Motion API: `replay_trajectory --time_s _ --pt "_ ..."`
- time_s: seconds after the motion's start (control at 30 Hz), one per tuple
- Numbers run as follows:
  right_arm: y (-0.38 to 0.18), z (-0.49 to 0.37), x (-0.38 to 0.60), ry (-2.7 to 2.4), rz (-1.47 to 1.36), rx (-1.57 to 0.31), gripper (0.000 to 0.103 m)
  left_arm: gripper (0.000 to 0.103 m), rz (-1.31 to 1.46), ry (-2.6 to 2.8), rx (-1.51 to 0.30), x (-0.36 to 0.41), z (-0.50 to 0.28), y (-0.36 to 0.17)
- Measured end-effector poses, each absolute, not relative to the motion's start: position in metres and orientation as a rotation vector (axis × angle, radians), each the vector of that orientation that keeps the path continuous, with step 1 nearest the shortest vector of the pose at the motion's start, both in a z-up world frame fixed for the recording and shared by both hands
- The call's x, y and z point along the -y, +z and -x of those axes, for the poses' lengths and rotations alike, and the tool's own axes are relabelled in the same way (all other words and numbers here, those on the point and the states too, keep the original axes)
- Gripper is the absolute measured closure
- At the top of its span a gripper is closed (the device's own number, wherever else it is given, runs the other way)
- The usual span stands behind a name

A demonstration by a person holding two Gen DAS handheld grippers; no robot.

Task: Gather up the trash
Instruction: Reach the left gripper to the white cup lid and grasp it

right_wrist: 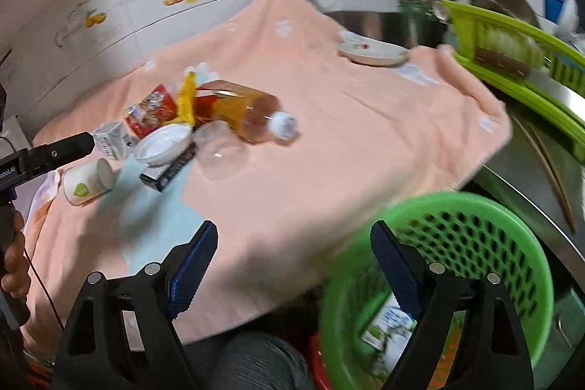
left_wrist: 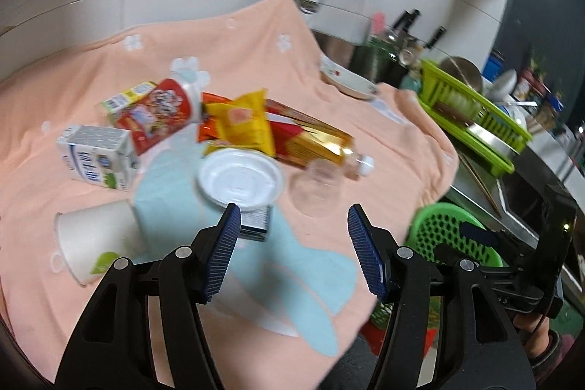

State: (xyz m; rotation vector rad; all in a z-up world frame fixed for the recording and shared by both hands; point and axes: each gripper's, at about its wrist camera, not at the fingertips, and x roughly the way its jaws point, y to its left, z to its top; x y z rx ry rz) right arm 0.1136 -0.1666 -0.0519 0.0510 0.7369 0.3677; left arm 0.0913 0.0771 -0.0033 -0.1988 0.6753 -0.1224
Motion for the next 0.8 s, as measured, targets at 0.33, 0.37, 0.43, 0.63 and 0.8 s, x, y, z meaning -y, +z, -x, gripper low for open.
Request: replay_trajectory --time_s 0.33,0.37,0.43,0.63,0.8 --pt "-0.045 -0.154 0.094 0.480 0.040 -0.716 0.030 0.042 0.251 -0.069 -0.678 -0.113 -0.111 -0.004" --pt "-0.045 -0.158 0.089 0.482 0.046 -0.717 0.031 0.042 0.255 -0.066 -0.681 -0.116 -0.114 -0.005" --pt "-0.047 -0.169 0.079 0.491 0.053 -0.720 0.032 0.042 0.260 -0.064 -0.686 -0.120 -0.119 -0.006" --pt "-0.054 -0.192 0.062 0.492 0.052 -0.739 0.036 0.042 0.295 -0.066 -0.710 -0.131 -0.135 -0.015" --pt "-0.061 -0.209 0.051 0.480 0.054 -0.760 0.039 0.042 0.301 -0.065 -0.732 -0.134 -0.150 -0.021"
